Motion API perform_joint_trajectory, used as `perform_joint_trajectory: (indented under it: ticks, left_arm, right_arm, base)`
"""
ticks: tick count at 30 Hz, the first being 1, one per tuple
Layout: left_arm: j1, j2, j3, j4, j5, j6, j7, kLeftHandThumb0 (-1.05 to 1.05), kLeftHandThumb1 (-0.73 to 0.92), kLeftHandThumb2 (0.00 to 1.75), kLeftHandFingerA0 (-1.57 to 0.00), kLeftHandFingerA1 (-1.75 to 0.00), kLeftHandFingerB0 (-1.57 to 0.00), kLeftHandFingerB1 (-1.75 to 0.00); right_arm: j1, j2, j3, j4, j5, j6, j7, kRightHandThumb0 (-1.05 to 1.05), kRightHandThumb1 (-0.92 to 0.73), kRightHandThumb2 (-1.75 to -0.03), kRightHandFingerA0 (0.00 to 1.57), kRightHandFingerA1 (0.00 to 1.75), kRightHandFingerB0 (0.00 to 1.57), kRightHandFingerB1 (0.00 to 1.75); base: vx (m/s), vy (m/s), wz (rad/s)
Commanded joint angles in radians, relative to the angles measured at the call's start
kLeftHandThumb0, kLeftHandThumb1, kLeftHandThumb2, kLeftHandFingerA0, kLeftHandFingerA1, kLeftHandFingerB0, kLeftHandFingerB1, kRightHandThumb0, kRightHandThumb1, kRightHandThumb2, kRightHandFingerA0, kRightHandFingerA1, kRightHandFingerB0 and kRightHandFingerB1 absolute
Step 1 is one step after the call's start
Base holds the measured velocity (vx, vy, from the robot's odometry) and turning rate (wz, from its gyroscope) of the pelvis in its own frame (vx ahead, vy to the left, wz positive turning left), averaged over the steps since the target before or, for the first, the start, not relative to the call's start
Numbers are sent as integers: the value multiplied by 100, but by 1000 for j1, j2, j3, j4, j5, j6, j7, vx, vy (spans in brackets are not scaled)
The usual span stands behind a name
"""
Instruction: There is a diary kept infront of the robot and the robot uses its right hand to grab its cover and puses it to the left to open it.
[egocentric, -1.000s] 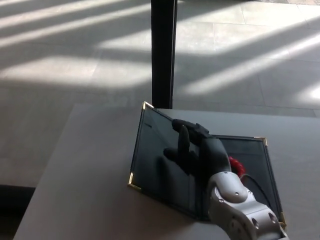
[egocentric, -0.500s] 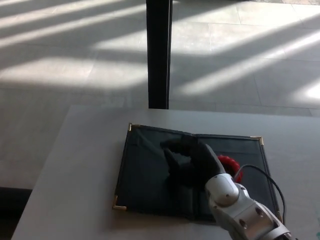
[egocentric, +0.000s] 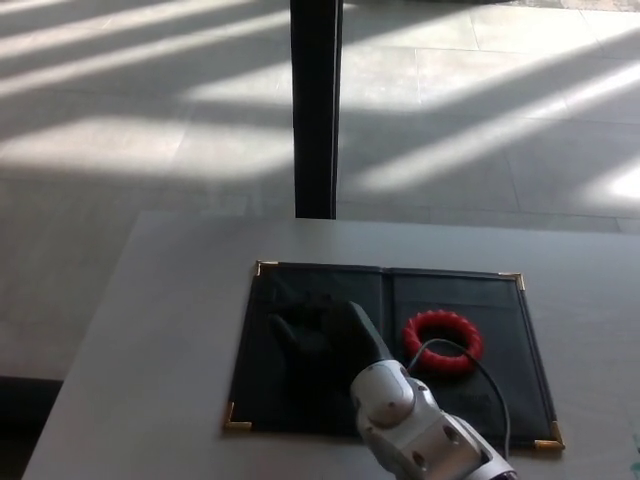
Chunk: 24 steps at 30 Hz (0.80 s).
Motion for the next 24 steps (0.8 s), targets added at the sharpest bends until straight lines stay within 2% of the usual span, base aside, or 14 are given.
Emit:
perform_joint_trajectory:
  ticks: [1, 3, 6, 9, 10, 11, 13, 14, 17, 18, 19, 21, 22, 24]
  left_arm:
    - [3, 32, 6, 11, 3, 6, -4, -85, 92, 161, -61, -123, -16, -93]
    - [9, 33, 2, 6, 7, 13, 6, -84, 92, 161, -70, -128, -14, -91]
    - [15, 32, 6, 2, 2, 17, 3, -84, 92, 160, -65, -125, -11, -90]
    - [20, 29, 12, 11, 0, 4, 8, -83, 92, 160, -78, -131, -21, -94]
    - [26, 32, 9, 12, 4, 3, 0, -82, 92, 160, -71, -127, -18, -92]
    - [31, 28, 7, -6, 6, 11, 13, -84, 92, 161, -71, -128, -22, -97]
    - [36, 26, 12, -6, 1, 7, 13, -84, 92, 160, -78, -132, -29, -100]
    - [36, 27, 13, -2, 1, 8, 10, -83, 92, 160, -76, -130, -29, -100]
    - [36, 27, 19, 8, -6, 4, -1, -83, 92, 160, -76, -130, -24, -97]
    - [39, 25, 22, 2, -9, 2, -2, -84, 92, 161, -75, -130, -25, -98]
    - [41, 24, 21, 3, -5, -5, 3, -87, 92, 161, -80, -135, -39, -107]
    - [42, 24, 22, 4, -6, -3, -2, -87, 92, 161, -75, -132, -38, -107]
    - [43, 22, 21, -4, -5, 6, -1, -84, 92, 161, -66, -127, -26, -99]
    - [47, 23, 24, -4, -8, 6, -2, -84, 92, 161, -66, -127, -26, -99]
  right_arm:
    - [-37, -32, -79, 2, -18, 91, 35, -78, -92, -76, 49, 65, 40, 50]
    - [-57, -53, -162, -43, 13, 89, 38, -76, -92, -67, 55, 68, 35, 47]
    - [-83, -66, -224, -72, 20, 122, 55, -77, -92, -67, 54, 68, 35, 47]
    - [-126, -104, -317, -136, 46, 183, 64, -74, -90, -67, 54, 62, 34, 44]
    - [-134, -127, -340, -164, 59, 199, 93, -72, -91, -67, 52, 58, 29, 43]
    - [-137, -180, -381, -248, 69, 252, 116, -68, -91, -67, 53, 59, 30, 45]
    - [-128, -199, -431, -299, 94, 281, 125, -69, -91, -67, 51, 57, 31, 44]
    - [-123, -204, -459, -321, 110, 290, 125, -55, -65, -110, 50, 69, 15, 50]
    - [-101, -248, -508, -394, 125, 322, 152, -56, -67, -111, 48, 67, 15, 50]
    - [-91, -267, -528, -420, 133, 329, 161, -68, -85, -72, 48, 55, 30, 44]
    - [-66, -300, -587, -468, 168, 337, 177, -67, -92, -69, 47, 52, 31, 42]
    - [-49, -322, -633, -501, 190, 352, 190, -66, -92, -68, 47, 53, 31, 42]
    - [-15, -366, -759, -552, 250, 389, 187, -69, -92, -68, 44, 56, 29, 43]
    - [-15, -367, -774, -563, 254, 403, 190, -69, -92, -68, 44, 56, 29, 43]
  base:
    - [0, 0, 0]
    - [0, 0, 0]
    - [0, 0, 0]
    - [0, 0, 0]
    - [0, 0, 0]
    - [0, 0, 0]
    - [0, 0, 0]
    - [0, 0, 0]
    - [0, 0, 0]
    - [0, 0, 0]
    - [0, 0, 0]
    - [0, 0, 0]
    - [0, 0, 0]
    - [0, 0, 0]
